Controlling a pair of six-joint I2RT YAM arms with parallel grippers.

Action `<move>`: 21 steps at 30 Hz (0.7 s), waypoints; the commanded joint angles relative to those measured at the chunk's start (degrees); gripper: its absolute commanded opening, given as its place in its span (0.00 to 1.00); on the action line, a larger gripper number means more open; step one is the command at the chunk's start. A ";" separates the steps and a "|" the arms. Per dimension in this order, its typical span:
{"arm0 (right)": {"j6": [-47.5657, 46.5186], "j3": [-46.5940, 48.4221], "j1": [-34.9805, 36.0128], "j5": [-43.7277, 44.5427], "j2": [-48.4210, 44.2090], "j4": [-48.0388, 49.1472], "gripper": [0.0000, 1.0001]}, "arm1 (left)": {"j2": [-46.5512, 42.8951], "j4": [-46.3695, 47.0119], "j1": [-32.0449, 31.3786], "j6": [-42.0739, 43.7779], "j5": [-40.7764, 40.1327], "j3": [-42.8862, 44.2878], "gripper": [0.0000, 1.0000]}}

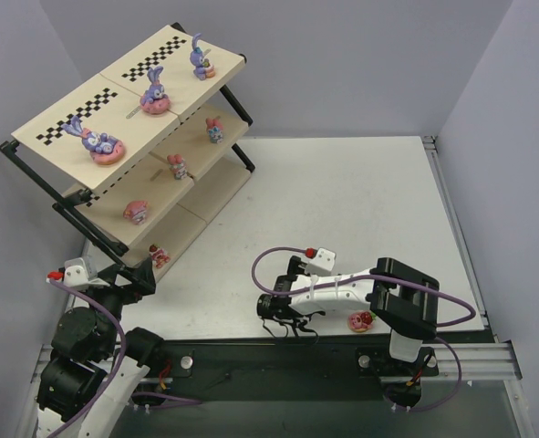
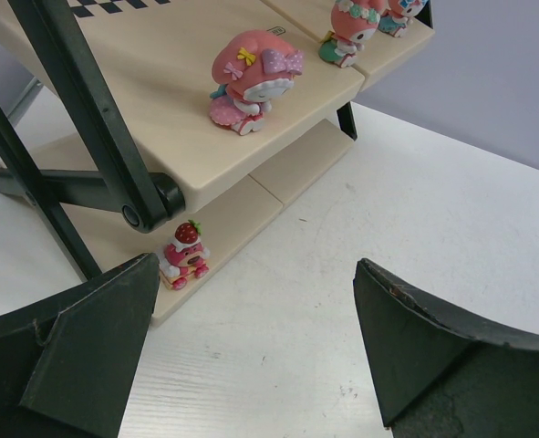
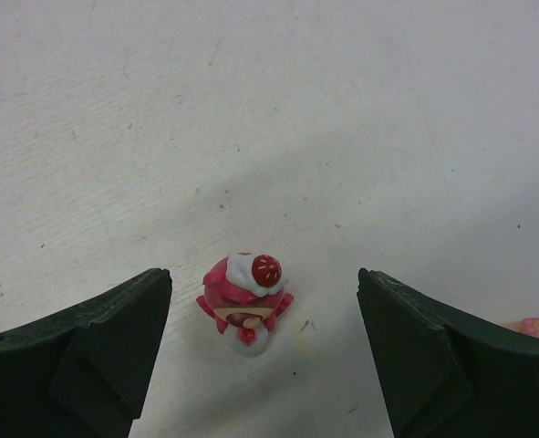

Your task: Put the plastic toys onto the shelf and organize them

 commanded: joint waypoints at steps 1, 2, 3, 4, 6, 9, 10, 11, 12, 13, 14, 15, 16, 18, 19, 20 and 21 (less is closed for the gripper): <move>0.11 -1.27 -0.10 0.11 -0.40 3.12 0.85 | -5.52 2.95 0.43 0.59 0.62 -0.09 0.97; 0.03 -1.36 -0.10 0.02 -0.05 3.47 0.85 | -5.61 2.95 0.43 0.59 0.53 -0.09 0.97; -0.06 -1.45 -0.10 -0.06 0.30 4.34 0.83 | -5.61 2.86 0.43 0.59 0.53 -0.09 0.97; 0.03 -1.62 -0.10 -0.06 0.39 4.53 0.82 | -5.61 2.95 0.43 0.59 0.53 -0.09 0.97; -0.15 -1.80 -0.10 -0.15 0.91 5.31 0.80 | -5.61 2.86 0.43 0.59 0.53 -0.09 0.97; -0.41 -1.88 -0.45 -0.59 1.62 6.02 0.78 | -5.61 2.86 0.43 0.59 0.44 -0.09 0.97; -0.41 -1.97 -0.46 -0.68 1.71 6.20 0.77 | -5.70 2.95 0.43 0.50 0.44 -0.17 0.97; -0.33 -2.15 -0.54 -0.77 1.88 6.37 0.77 | -5.70 2.86 0.43 0.50 0.44 -0.18 0.97; -0.24 -2.32 -0.63 -0.94 2.14 6.63 0.76 | -5.79 2.86 0.43 0.59 0.44 -0.09 0.97; 0.02 -2.41 -0.63 -1.03 2.32 6.64 0.76 | -5.79 2.86 0.43 0.59 0.44 -0.09 0.97; 0.11 -2.76 -0.72 -1.03 2.50 6.90 0.75 | -5.79 2.77 0.43 0.59 0.44 -0.09 0.97; 0.29 -2.94 -0.72 -1.03 2.59 6.99 0.75 | -5.87 2.86 0.43 0.59 0.44 -0.17 0.97; 0.38 -2.94 -0.81 -0.86 2.67 7.16 0.74 | -5.88 2.86 0.43 0.59 0.44 -0.09 0.97; 0.55 -3.20 -0.98 -0.77 2.94 7.16 0.72 | -5.96 2.77 0.43 0.59 0.44 -0.09 0.97; 0.38 -3.20 -1.16 -0.68 3.03 7.25 0.71 | -5.96 2.86 0.43 0.59 0.44 -0.09 0.97; 0.29 -3.12 -1.16 -0.51 3.20 7.25 0.68 | -5.96 2.77 0.43 0.59 0.44 -0.09 0.97; 0.29 -3.03 -1.25 -0.42 3.38 7.25 0.66 | -5.96 2.86 0.43 0.59 0.36 -0.09 0.97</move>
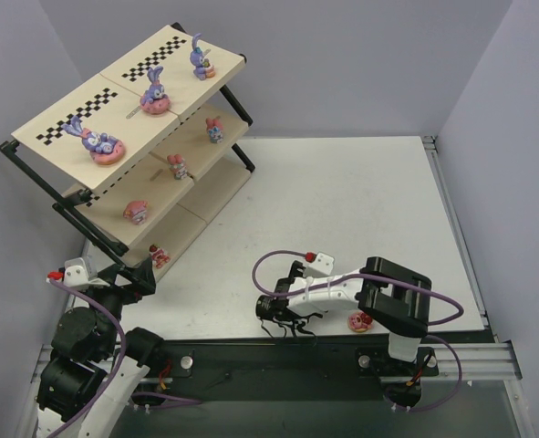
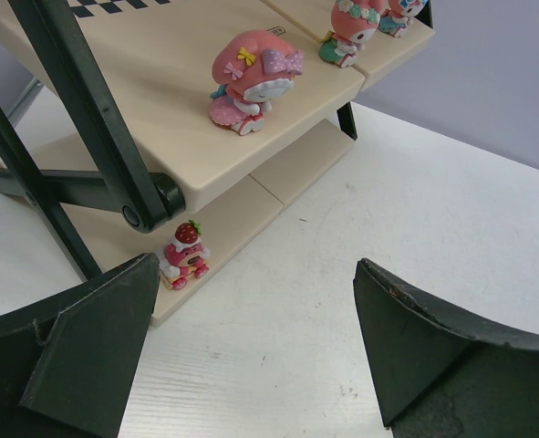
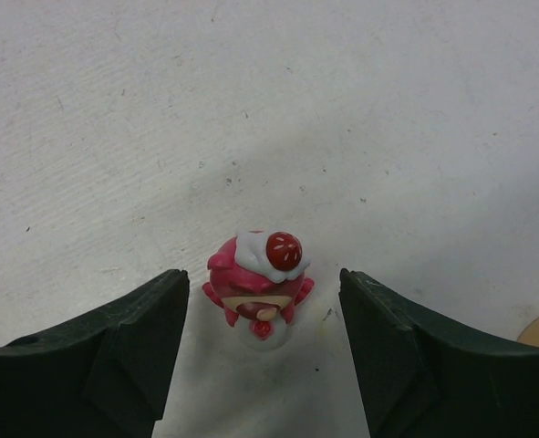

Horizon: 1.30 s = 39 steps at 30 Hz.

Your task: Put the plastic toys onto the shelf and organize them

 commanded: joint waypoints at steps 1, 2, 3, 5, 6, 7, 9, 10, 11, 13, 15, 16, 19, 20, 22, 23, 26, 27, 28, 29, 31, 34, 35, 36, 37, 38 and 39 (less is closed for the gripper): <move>0.99 -0.19 -0.72 2.10 0.97 -1.71 0.65 | -5.96 2.88 0.43 0.57 0.47 -0.09 0.97; 0.90 -0.10 -0.81 2.10 1.06 -1.71 0.61 | -5.96 2.80 0.43 0.57 0.47 -0.17 0.97; 0.90 -0.01 -0.98 2.27 1.24 -1.62 0.59 | -5.96 2.88 0.43 0.57 0.47 -0.09 0.97; 0.55 0.16 -1.16 2.80 1.41 -1.62 0.53 | -5.96 2.88 0.43 0.48 0.47 -0.09 0.97; 0.38 0.25 -1.34 2.80 1.50 -1.53 0.52 | -5.96 2.88 0.43 0.57 0.47 -0.09 0.97; 0.11 0.51 -1.51 2.80 1.59 -1.45 0.50 | -5.96 2.88 0.43 0.57 0.47 -0.09 0.97; -0.50 0.78 -1.51 2.98 1.94 -1.36 0.44 | -5.96 2.79 0.43 0.57 0.47 -0.09 0.97; -0.59 1.13 -1.51 3.15 2.03 -1.27 0.38 | -6.05 2.79 0.43 0.57 0.47 -0.09 0.97; -0.94 1.22 -1.51 3.33 2.29 -1.09 0.36 | -6.05 2.79 0.43 0.57 0.47 -0.17 0.97; -1.64 2.01 -1.60 3.68 2.55 -1.09 0.21 | -6.05 2.88 0.43 0.57 0.47 -0.09 0.97; -2.52 2.62 -1.51 4.56 2.73 -0.92 0.08 | -6.14 2.88 0.43 0.57 0.47 -0.09 0.97; -2.96 2.97 -1.51 5.08 2.73 -1.00 0.00 | -6.14 2.80 0.43 0.57 0.47 -0.17 0.97; -6.64 4.82 -1.43 7.36 2.29 0.65 0.00 | -6.23 2.88 0.43 0.57 0.47 -0.09 0.97; -9.27 5.78 -1.34 8.42 1.86 2.06 0.00 | -6.31 2.88 0.43 0.66 0.55 -0.09 0.97; -21.45 6.32 -1.51 9.66 1.07 11.49 0.00 | -6.49 2.88 0.43 0.66 0.55 -0.09 0.97; -26.99 6.14 -1.95 9.48 -0.24 16.70 0.00 | -6.58 2.97 0.43 0.66 0.55 -0.17 0.97; -52.65 0.54 -4.31 1.42 -3.68 46.99 0.00 | -6.84 2.97 0.43 0.66 0.47 -0.26 0.97; -58.11 -2.09 -5.11 -2.00 -4.12 54.64 0.00 | -6.84 3.06 0.43 0.66 0.47 -0.18 0.97; -64.43 -1.86 -5.64 -6.38 -3.60 62.20 0.00 | -6.93 3.06 0.43 0.66 0.38 -0.18 0.97; -67.45 -0.73 -6.17 -7.38 -2.90 63.41 0.00 | -7.02 2.97 0.43 0.74 0.38 -0.26 0.97; -76.73 3.67 -6.26 -11.06 0.25 67.78 0.00 | -7.02 2.97 0.43 0.74 0.38 -0.18 0.97; -87.11 8.50 -7.31 -17.47 4.47 74.92 0.00 | -7.02 3.06 0.52 0.74 0.47 -0.18 0.97; -89.34 10.25 -8.01 -18.63 5.62 75.89 0.00 | -7.11 3.06 0.52 0.83 0.38 -0.09 0.97; -91.62 11.66 -8.71 -20.64 6.68 78.07 0.00 | -7.11 2.97 0.52 0.75 0.20 -0.09 0.97; -92.95 13.94 -9.33 -22.58 8.86 79.31 0.00 | -7.11 2.97 0.61 0.66 0.12 0.09 0.97; -95.31 14.66 -10.21 -27.99 9.75 80.89 0.00 | -7.11 2.80 0.61 0.66 0.03 0.09 0.97; -96.21 15.36 -12.13 -30.66 10.55 83.87 0.00 | -7.11 2.79 0.52 0.66 -0.06 0.18 0.97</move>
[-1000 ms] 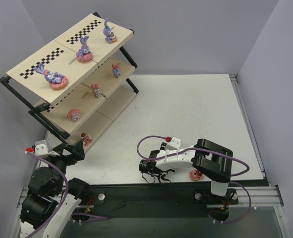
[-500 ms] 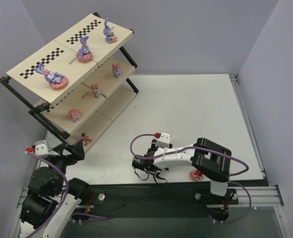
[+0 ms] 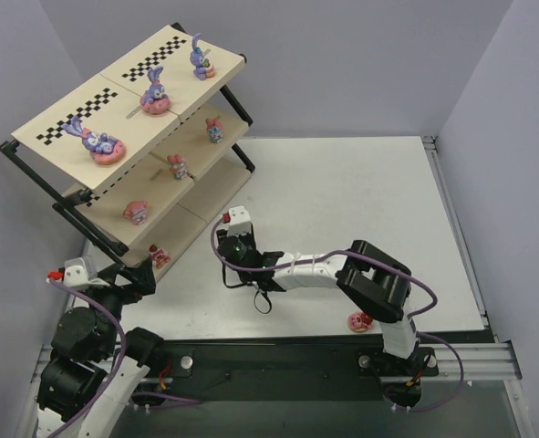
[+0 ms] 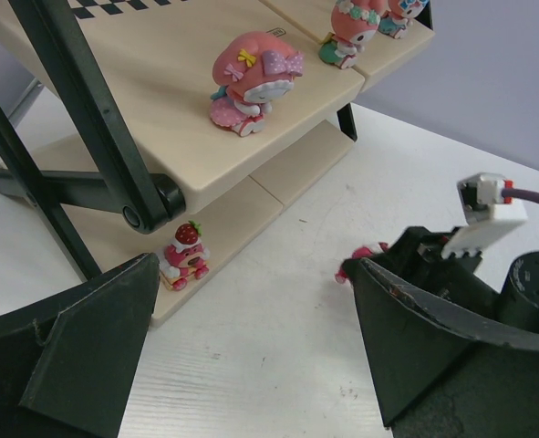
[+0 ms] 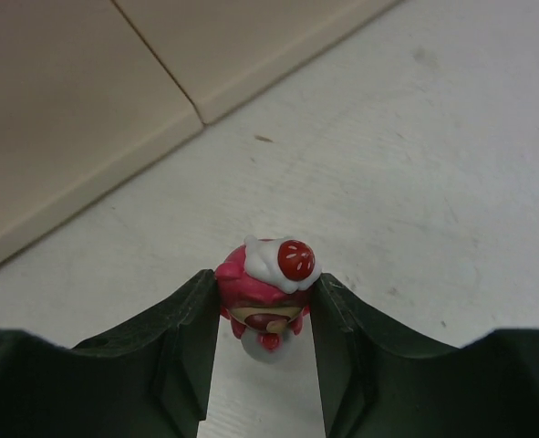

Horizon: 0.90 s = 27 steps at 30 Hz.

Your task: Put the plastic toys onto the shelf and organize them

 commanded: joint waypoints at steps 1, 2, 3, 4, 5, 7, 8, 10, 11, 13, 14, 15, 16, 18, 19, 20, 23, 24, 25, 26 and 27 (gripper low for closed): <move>-15.65 5.46 -4.67 -14.78 4.82 15.54 0.00 | -7.11 2.51 0.59 0.55 -0.15 0.26 0.97; -17.22 5.73 -5.29 -19.33 5.53 17.65 0.00 | -7.11 2.34 0.59 0.55 -0.24 0.35 0.97; -19.85 6.17 -5.99 -20.94 6.15 20.45 0.00 | -7.11 2.42 0.59 0.55 -0.32 0.27 0.97; -20.92 7.05 -7.13 -22.44 7.55 20.83 0.00 | -7.11 2.33 0.59 0.46 -0.24 0.26 0.97; -22.06 9.14 -7.57 -24.02 8.34 21.01 0.00 | -7.11 2.51 0.59 0.55 -0.32 0.44 0.97; -25.40 10.83 -8.71 -27.54 10.45 21.80 0.00 | -7.11 2.51 0.67 0.55 -0.15 0.35 0.97; -26.28 12.84 -8.98 -28.42 11.16 21.71 0.00 | -7.02 2.60 0.76 0.55 -0.06 0.35 0.97; -27.96 14.43 -9.68 -30.18 12.82 21.19 0.00 | -7.02 2.51 0.85 0.63 0.03 0.44 0.97; -29.36 14.70 -9.95 -30.80 13.18 21.71 0.00 | -7.19 2.42 0.85 0.63 0.20 0.44 0.97; -30.16 15.23 -10.39 -32.29 13.89 23.47 0.00 | -7.11 2.42 0.94 0.63 0.20 0.44 0.97; -30.25 15.58 -10.91 -33.08 14.24 23.82 0.00 | -7.19 2.51 0.94 0.63 0.20 0.53 0.97; -30.42 16.36 -11.00 -33.70 14.76 24.43 0.00 | -7.11 2.51 1.02 0.63 0.20 0.53 0.97; -30.95 16.89 -11.18 -34.83 15.12 24.44 0.00 | -7.19 2.51 1.03 0.63 0.20 0.44 0.97; -31.65 18.82 -11.53 -35.63 16.34 24.26 0.00 | -7.19 2.60 1.03 0.63 0.20 0.53 0.97; -32.26 19.62 -11.53 -35.81 16.70 24.09 0.00 | -7.11 2.42 1.03 0.63 0.20 0.53 0.97; -32.62 20.23 -11.53 -37.46 17.22 24.17 0.00 | -7.19 2.51 1.03 0.63 0.20 0.44 0.97; -33.41 23.04 -11.53 -38.01 19.33 23.82 0.00 | -7.11 2.51 1.03 0.63 0.20 0.53 0.97; -33.50 23.75 -11.53 -38.01 20.38 23.82 0.00 | -7.19 2.42 1.03 0.63 0.20 0.44 0.97; -33.50 24.80 -11.62 -38.18 20.91 23.82 0.00 | -7.11 2.33 1.03 0.63 0.12 0.53 0.97; -33.50 25.42 -11.62 -38.71 21.35 24.17 0.00 | -7.11 2.42 1.11 0.63 0.11 0.44 0.97; -33.50 25.77 -11.79 -38.80 22.14 24.43 0.00 | -7.19 2.33 1.11 0.63 0.11 0.53 0.97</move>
